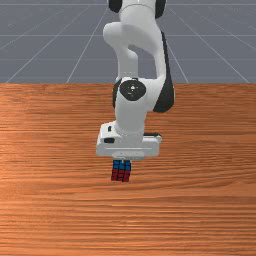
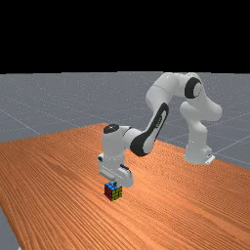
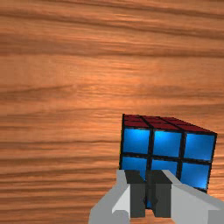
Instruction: Rotate the cube till the blue face upward
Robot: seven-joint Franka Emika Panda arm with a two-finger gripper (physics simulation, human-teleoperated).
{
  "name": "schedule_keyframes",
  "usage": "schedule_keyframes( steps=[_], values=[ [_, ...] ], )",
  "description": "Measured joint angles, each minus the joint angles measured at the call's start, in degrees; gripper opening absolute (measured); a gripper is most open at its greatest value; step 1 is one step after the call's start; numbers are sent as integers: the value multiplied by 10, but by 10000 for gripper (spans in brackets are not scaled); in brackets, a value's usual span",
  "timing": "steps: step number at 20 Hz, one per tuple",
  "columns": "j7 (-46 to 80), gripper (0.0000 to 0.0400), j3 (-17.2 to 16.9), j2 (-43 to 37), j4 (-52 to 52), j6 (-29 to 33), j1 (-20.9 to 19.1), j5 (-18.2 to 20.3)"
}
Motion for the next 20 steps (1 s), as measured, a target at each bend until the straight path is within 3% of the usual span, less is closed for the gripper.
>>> schedule_keyframes(
  steps=[2,6,20],
  values=[
    [2,39,9,-2,1,0,6,5],
    [11,0,24,4,0,-5,27,7],
    [26,0,15,-7,-25,-7,38,-3]
  ],
)
